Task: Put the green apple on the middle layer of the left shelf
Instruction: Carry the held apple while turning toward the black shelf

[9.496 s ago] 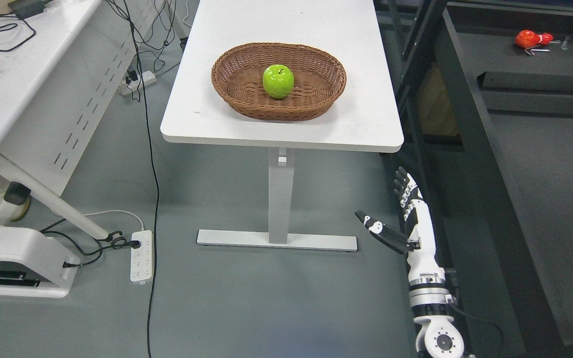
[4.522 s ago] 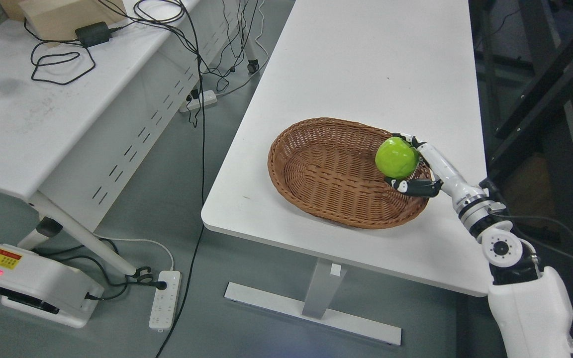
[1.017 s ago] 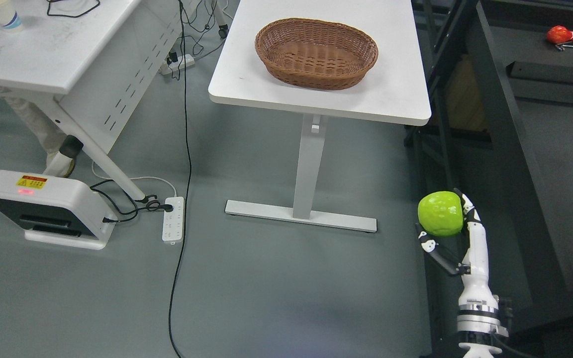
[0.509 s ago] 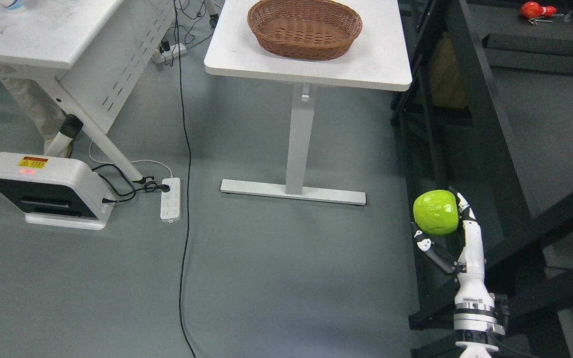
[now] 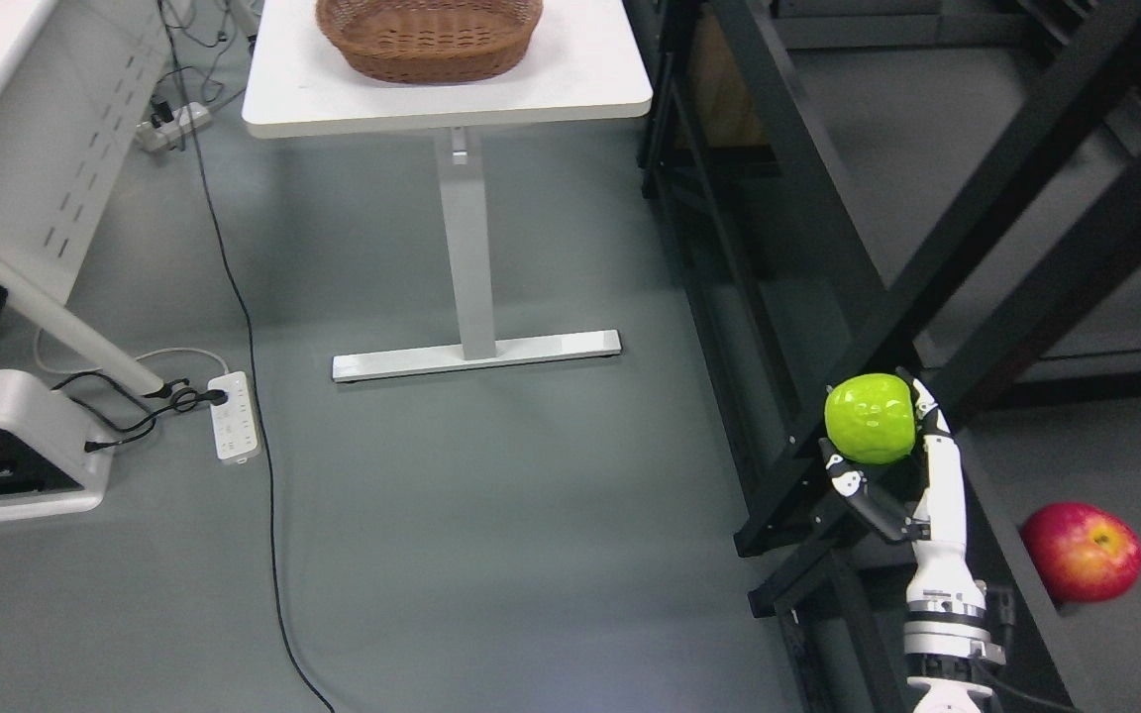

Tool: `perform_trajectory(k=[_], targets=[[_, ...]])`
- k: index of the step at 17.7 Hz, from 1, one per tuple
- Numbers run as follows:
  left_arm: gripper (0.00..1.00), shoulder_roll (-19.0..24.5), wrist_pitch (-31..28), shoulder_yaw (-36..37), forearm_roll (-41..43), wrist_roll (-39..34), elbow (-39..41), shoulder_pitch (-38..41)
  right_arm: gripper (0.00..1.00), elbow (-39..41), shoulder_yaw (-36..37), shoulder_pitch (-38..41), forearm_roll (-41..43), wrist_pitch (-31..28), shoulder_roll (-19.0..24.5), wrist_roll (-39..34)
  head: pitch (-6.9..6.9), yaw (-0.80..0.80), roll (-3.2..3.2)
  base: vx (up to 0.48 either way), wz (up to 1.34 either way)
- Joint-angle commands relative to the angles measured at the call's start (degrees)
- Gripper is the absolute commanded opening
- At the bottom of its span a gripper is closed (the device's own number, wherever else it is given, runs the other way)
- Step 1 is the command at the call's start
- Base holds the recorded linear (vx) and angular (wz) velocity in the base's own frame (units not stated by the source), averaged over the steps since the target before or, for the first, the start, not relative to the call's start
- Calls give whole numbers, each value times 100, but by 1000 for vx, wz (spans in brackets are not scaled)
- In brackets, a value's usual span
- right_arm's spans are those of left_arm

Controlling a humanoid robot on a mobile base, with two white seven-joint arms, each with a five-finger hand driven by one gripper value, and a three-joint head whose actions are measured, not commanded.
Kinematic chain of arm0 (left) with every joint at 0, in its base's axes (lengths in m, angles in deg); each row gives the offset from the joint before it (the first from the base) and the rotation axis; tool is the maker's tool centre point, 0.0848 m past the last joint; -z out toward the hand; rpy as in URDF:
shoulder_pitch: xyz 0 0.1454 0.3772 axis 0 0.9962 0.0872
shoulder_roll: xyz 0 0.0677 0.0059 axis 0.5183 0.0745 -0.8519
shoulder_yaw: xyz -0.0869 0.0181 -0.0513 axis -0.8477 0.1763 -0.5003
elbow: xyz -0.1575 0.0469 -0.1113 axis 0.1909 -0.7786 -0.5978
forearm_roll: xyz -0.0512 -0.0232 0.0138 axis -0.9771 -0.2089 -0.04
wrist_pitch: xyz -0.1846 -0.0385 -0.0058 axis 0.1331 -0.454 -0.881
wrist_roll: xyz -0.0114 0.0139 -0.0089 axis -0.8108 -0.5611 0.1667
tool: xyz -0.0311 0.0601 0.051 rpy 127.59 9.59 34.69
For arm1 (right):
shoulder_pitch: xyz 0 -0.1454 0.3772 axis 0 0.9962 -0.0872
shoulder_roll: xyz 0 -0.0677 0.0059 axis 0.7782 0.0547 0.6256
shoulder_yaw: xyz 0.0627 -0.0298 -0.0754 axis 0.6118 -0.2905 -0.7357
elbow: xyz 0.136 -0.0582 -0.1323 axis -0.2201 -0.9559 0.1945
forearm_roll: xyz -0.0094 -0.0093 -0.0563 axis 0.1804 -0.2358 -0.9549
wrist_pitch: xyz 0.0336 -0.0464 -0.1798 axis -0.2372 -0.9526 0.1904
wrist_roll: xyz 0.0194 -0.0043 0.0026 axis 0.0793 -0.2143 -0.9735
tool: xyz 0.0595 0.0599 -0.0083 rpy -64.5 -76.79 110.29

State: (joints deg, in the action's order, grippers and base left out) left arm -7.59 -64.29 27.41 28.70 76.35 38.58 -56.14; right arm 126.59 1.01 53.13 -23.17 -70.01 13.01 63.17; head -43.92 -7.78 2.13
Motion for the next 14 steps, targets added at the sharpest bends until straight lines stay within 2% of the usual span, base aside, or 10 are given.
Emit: perform_trajectory(k=[1,8,14], targets=[[100,100,2,0,0,-3,0,0,0,3,8,-8,0,1,-99,20,0,0,0,-109,-532],[100,100,2,0,0,-3,0,0,0,-5,17,-8,0,1,-99,20,0,0,0,-67,-814],[100,100,2,0,0,-3,0,0,0,3,17,-8,0,1,-99,20,0,0,0,18,-924]])
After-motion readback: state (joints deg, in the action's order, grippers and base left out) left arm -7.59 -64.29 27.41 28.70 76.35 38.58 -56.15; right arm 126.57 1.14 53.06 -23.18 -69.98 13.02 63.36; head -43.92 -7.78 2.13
